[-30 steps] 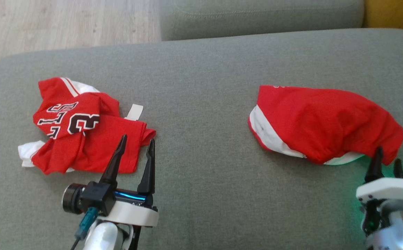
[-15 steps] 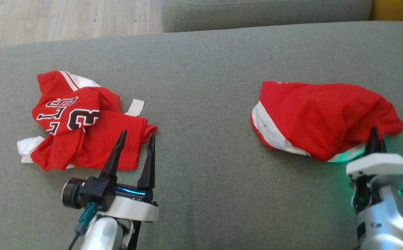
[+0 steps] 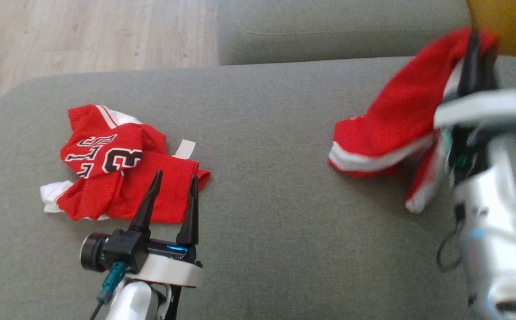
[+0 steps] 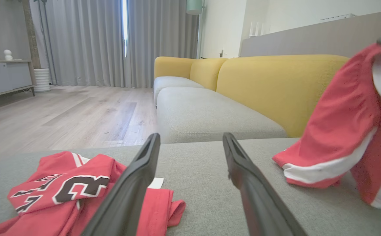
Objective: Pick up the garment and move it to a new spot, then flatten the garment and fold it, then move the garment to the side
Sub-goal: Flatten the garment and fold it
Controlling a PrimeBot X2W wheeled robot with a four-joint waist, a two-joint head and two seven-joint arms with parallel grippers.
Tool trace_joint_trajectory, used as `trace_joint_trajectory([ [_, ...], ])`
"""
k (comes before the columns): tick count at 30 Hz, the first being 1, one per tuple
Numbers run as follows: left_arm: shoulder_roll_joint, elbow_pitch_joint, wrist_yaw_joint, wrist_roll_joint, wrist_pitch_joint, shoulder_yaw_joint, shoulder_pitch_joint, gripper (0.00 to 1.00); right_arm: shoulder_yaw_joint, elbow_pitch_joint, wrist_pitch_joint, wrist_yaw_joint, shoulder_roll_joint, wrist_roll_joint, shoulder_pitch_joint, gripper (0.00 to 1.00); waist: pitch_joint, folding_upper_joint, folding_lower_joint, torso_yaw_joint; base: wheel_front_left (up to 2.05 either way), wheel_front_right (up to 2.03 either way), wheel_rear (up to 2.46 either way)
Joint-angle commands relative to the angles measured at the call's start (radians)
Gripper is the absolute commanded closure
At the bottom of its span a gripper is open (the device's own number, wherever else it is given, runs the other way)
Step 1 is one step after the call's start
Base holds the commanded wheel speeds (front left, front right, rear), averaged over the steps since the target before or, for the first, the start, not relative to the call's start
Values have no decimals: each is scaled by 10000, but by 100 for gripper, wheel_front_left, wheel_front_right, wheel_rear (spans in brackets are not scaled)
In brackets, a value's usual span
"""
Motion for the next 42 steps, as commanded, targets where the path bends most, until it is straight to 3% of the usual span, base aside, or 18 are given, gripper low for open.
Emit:
trace_joint_trajectory([
  [1,1,-298,73,-64,-51,245,-174,0,69,-493,58,-7,-26,-286,-942,100,-144,0,0,143,0,0,0],
  [5,1,-338,144,-148,-51,192,-19,0,-493,-669,204,-7,-26,-1204,-1988,100,-392,0,0,469,0,0,0],
  [9,1,-374,191,-197,-51,233,173,0,-187,-740,344,-7,-26,-1502,-2289,100,-548,0,0,740,0,0,0],
  [11,1,-383,184,-190,-51,277,245,0,440,-721,488,-7,-26,-1400,-2046,100,-565,0,0,849,0,0,0],
  [15,1,-412,109,-166,-51,227,230,0,2691,-419,977,-7,-26,-964,-593,100,-439,0,0,1108,0,0,0],
  [22,1,-320,62,-85,-51,122,20,0,5492,995,1478,-7,-26,-360,722,100,-163,0,0,1342,0,0,0],
  [23,1,-307,57,-83,-51,110,-3,0,5832,1155,1433,-7,-26,-333,750,65,-142,0,0,1367,0,0,0],
  [24,1,-295,58,-81,-51,99,-19,0,6141,1296,1371,-7,-26,-300,762,5,-125,0,0,1388,0,0,0],
  [25,1,-286,61,-81,-51,87,-34,0,6448,1404,1344,-7,-26,-217,766,0,-107,0,0,1408,0,0,0],
  [33,1,-283,139,-129,-51,157,-17,0,7478,1634,1236,-7,-26,494,432,0,-96,0,0,1233,0,0,0],
  [38,1,-345,185,-193,-51,160,15,0,6808,1550,731,-7,-73,633,307,0,-211,0,0,862,0,0,0],
  [42,1,-438,207,-187,-51,226,53,0,5938,1231,428,-7,-533,556,502,0,-309,0,0,474,0,0,0],
])
